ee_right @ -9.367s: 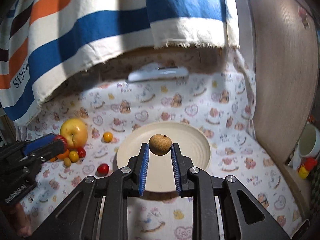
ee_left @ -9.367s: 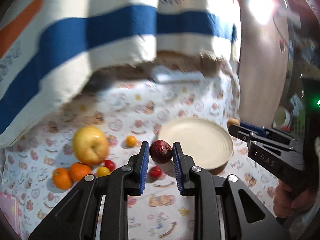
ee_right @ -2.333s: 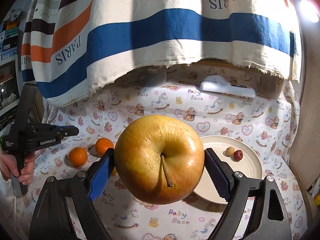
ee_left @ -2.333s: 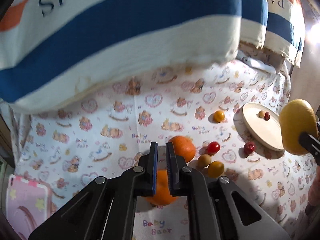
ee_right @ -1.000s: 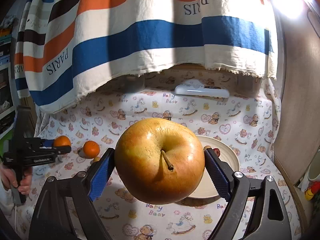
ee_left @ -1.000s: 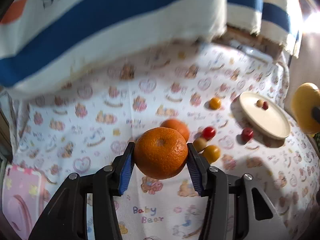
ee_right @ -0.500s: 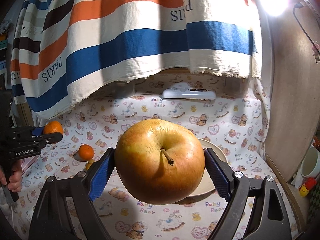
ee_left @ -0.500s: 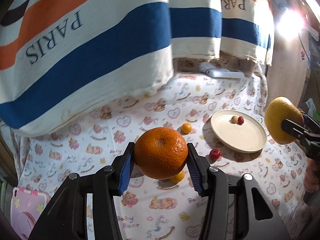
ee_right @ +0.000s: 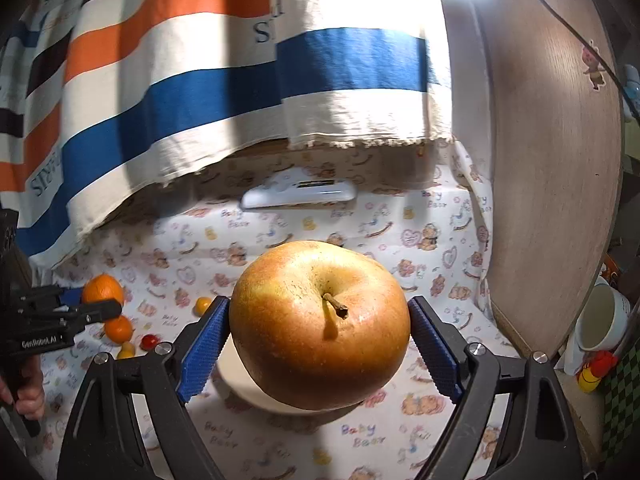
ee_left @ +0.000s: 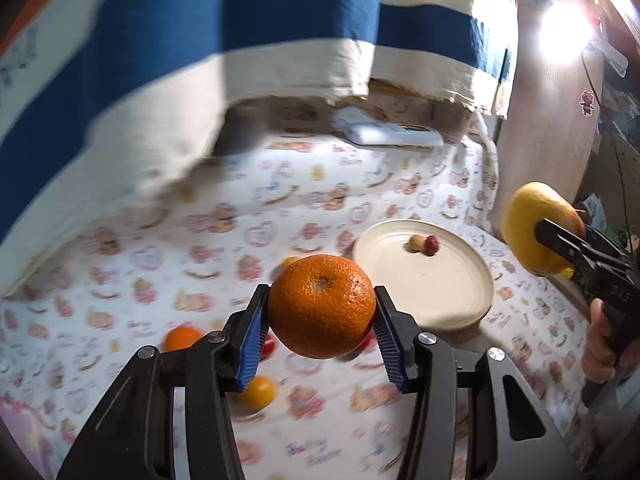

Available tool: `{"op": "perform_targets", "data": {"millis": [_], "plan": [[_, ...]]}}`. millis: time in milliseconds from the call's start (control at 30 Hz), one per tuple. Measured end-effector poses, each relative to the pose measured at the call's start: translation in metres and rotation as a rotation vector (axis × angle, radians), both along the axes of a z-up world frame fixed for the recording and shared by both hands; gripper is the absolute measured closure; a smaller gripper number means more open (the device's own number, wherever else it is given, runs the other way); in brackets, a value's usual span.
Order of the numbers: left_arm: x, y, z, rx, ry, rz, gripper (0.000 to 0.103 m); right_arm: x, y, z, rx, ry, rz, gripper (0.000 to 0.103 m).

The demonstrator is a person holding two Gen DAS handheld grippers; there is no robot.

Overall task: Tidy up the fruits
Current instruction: 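Lift the tangerine with left gripper while right gripper carries the apple toward the plate, then lower the apple onto the plate with right gripper while left gripper releases the tangerine beside it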

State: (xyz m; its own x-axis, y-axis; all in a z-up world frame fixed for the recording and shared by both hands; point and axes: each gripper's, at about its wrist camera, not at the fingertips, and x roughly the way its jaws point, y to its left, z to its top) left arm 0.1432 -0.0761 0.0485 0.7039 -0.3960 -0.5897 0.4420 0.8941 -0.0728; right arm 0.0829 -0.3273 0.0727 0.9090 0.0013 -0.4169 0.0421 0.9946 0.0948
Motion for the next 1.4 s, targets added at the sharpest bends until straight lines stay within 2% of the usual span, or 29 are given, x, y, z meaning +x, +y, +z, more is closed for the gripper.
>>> {"op": "perform_targets", "data": {"millis": [267,567,767,900,1400], "plan": [[0.038,-0.048,-0.017,0.01,0.058,-0.075,0.054,0.037,-0.021,-0.015,0.029,0.033,-0.029,0.014],[0.065,-0.089,-0.038,0.065,0.064,-0.138,0.054,0.07,-0.021,-0.059,0.027,0.175,0.004,0.014],[0.068,-0.096,-0.051,0.105,0.053,-0.146,0.054,0.078,-0.016,-0.069,0.011,0.229,0.022,0.014],[0.071,-0.097,-0.058,0.103,0.067,-0.153,0.054,0.083,-0.016,-0.075,0.006,0.25,0.022,0.014],[0.073,-0.104,-0.069,0.142,0.073,-0.167,0.054,0.085,-0.009,-0.075,-0.04,0.271,0.038,0.014]]}}
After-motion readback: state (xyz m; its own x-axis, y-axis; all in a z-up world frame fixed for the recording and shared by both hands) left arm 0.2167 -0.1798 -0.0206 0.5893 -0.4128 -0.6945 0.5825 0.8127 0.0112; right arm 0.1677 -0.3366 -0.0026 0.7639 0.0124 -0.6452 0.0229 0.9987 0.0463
